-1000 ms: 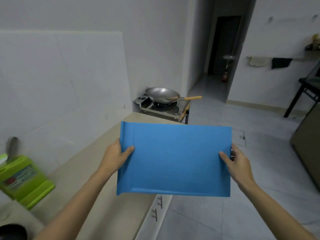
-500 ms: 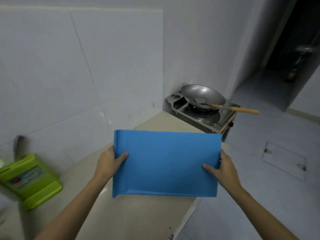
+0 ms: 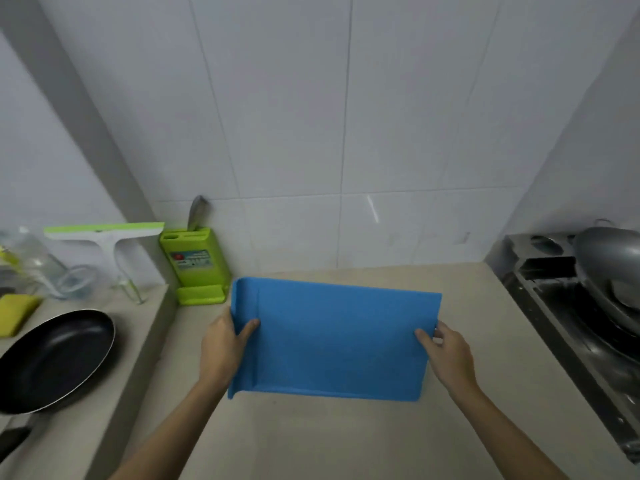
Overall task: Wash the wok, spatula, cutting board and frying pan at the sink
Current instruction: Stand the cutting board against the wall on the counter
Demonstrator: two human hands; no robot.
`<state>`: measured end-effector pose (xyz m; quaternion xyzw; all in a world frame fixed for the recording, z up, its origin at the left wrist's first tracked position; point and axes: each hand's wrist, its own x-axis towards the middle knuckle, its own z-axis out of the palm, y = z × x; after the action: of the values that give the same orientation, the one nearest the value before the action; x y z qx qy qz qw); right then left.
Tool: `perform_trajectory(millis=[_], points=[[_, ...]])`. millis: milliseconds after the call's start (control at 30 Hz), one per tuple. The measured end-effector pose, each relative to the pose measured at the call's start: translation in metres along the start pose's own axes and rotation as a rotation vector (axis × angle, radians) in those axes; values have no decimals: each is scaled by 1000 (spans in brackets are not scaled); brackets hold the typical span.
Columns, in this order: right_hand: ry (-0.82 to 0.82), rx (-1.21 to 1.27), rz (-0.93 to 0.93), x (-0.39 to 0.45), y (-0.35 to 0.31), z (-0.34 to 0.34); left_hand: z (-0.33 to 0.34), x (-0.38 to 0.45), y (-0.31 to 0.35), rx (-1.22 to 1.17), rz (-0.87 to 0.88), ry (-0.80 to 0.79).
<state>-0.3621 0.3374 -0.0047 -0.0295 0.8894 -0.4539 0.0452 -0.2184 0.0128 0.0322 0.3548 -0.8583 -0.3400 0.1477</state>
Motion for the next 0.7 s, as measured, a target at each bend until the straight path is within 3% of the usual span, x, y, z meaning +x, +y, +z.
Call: perform_trajectory(millis=[167, 500, 700], points=[[-86, 0, 26, 42, -6, 27, 14, 2, -8, 12, -127, 113], [-74, 19, 102, 130, -18, 51, 57, 79, 14, 2, -179, 124], [-32, 375, 314, 199, -31, 67, 101, 141, 34, 33, -158, 131]])
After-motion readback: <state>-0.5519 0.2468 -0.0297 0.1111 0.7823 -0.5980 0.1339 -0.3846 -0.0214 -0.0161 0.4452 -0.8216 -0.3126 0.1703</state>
